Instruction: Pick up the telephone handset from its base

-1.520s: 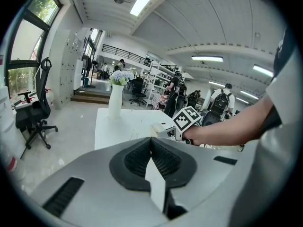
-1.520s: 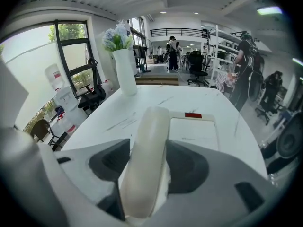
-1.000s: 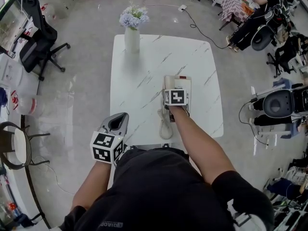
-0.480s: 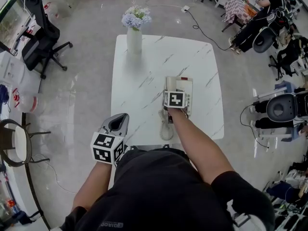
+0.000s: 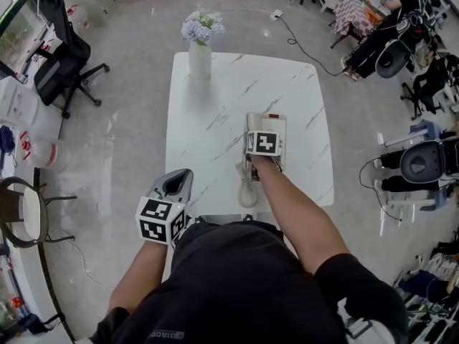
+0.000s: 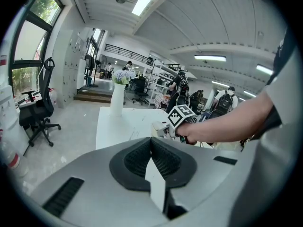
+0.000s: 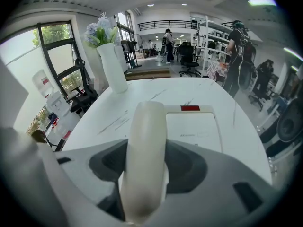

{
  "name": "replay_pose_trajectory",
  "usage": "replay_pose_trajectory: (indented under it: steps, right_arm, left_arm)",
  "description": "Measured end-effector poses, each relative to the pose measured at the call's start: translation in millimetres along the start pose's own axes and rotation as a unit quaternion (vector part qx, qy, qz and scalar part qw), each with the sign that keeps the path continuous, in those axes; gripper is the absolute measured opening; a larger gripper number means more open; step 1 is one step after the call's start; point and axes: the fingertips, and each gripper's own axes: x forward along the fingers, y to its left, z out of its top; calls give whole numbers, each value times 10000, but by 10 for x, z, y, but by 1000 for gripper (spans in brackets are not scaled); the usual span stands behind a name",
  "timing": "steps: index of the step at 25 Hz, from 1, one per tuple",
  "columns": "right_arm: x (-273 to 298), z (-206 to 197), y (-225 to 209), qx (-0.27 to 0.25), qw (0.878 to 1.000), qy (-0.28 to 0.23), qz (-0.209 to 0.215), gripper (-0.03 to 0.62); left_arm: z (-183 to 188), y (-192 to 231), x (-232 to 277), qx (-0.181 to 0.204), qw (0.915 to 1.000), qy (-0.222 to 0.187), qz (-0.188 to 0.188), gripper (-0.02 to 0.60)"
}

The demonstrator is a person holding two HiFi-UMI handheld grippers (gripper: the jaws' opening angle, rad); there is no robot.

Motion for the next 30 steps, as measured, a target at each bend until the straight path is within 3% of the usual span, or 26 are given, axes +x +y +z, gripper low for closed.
replay_pose_trajectory:
  steps: [6,11,17,22,30]
  right_arm:
    - [-49,10,2,152,9992,90,353,221]
    - [-181,46,-83,-36,9991,-81,416,221]
    - [-462,111,-116,264,9959,-354,785,221]
    - [-861,239,-59,541,9867,-791,1316,221]
    - [-1767,486,52,372,9639,-1706,2012,221]
  left_arm:
    - [44,-54,-23,67,10000,-27,-30,2]
    - [71,-148,13,105,9999,-14,-94,2]
    - [126,-306,94,192,9996,2,-209,3]
    - [171,-446,236,308,9990,30,-322,3]
    - [338,-681,411,514,9973,-7,-515,2]
